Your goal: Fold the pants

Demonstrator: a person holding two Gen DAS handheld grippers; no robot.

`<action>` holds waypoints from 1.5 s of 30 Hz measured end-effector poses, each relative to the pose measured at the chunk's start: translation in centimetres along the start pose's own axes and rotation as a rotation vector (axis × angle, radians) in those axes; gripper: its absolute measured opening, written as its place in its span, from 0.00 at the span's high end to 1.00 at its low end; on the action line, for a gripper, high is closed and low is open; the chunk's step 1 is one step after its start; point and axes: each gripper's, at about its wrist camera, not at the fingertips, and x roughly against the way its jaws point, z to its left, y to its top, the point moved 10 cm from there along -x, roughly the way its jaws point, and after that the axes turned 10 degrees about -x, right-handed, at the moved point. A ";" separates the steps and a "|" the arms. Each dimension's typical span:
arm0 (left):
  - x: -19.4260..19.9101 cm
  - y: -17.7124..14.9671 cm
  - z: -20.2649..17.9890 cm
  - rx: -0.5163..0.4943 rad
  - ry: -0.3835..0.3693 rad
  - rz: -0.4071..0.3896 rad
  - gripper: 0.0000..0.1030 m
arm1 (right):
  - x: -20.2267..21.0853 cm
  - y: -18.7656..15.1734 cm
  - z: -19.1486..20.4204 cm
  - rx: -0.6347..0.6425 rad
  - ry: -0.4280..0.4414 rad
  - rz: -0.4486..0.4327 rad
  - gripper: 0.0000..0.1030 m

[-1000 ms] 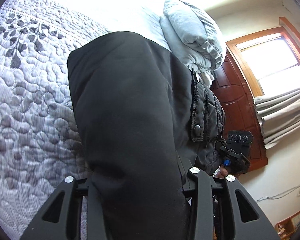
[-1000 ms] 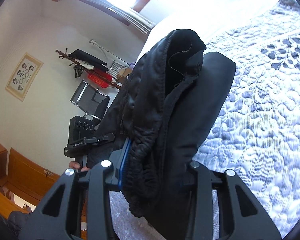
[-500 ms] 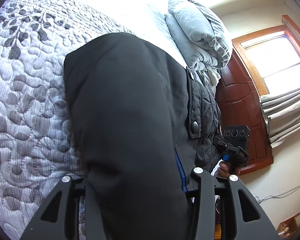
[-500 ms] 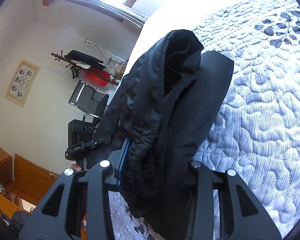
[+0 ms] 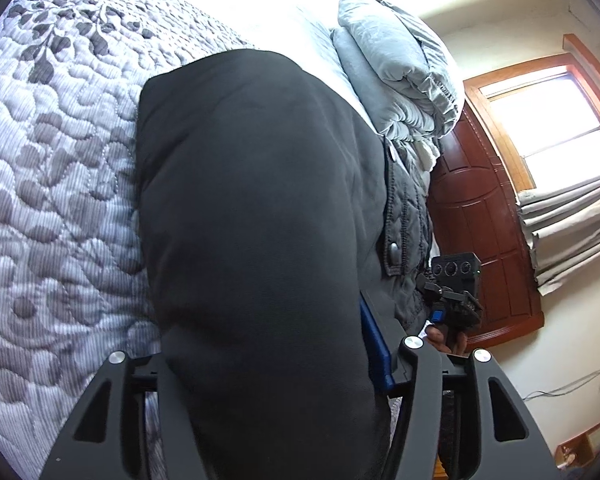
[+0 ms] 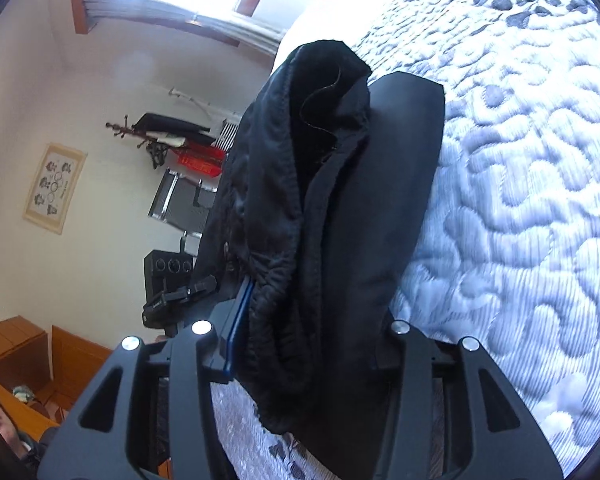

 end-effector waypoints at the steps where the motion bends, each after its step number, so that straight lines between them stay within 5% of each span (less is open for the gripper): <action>1: 0.1 -0.1 -0.1 -0.011 0.000 0.004 0.45 | 0.0 -0.2 -0.1 0.009 -0.006 0.010 0.58; 11: -0.6 -1.1 2.0 0.007 0.043 0.006 0.22 | 0.1 -0.3 -1.6 -0.049 0.011 -0.012 0.42; 22: 1.3 -2.6 2.5 0.015 0.072 -0.002 0.20 | 3.5 -2.6 -2.8 -0.030 -0.042 -0.098 0.35; 27: 4.4 -3.3 1.9 0.016 0.140 -0.070 0.20 | 6.9 -4.2 -2.3 -0.006 -0.100 -0.180 0.35; 31: 7.3 -3.1 0.1 -0.040 0.224 -0.170 0.18 | 8.9 -5.4 1.1 0.048 -0.008 -0.242 0.36; 39: 7.8 -2.0 -3.7 -0.126 0.260 -0.216 0.10 | 6.1 -6.1 4.4 0.121 -0.024 -0.208 0.37; 45: 6.0 -3.8 -2.7 -0.147 0.351 -0.155 0.09 | 5.7 -7.0 3.0 0.083 -0.096 -0.215 0.37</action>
